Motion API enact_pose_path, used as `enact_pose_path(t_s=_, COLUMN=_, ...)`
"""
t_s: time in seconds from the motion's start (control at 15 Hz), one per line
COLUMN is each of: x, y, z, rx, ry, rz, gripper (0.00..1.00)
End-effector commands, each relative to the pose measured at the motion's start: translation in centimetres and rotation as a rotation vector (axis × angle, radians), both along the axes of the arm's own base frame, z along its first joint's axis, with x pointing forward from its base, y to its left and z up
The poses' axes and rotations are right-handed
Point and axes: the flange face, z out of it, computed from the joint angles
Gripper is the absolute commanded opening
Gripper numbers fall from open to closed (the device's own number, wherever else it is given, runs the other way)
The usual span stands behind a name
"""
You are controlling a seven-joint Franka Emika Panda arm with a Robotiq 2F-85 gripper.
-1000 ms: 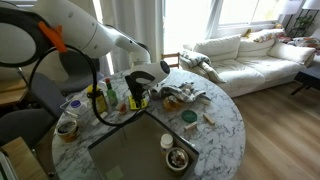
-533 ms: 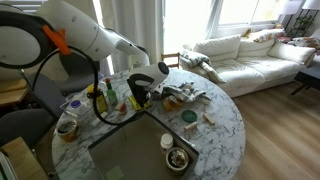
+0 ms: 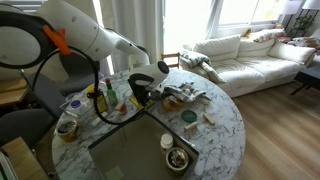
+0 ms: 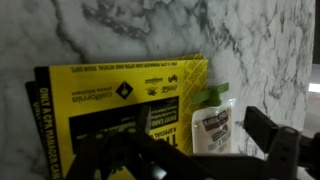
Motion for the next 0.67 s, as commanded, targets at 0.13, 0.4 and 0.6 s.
enact_pose_path(t_s=0.13, x=0.8, y=0.5, z=0.2, rx=0.031, ry=-0.017, rz=-0.020, gripper=1.00)
enact_pose_path(t_s=0.4, x=1.4, y=1.2, z=0.4, rx=0.043, ry=-0.028, rz=-0.012, gripper=1.00)
enact_pose_path(t_s=0.6, x=1.9, y=1.8, z=-0.1, rx=0.043, ry=-0.032, rz=-0.005, gripper=1.00)
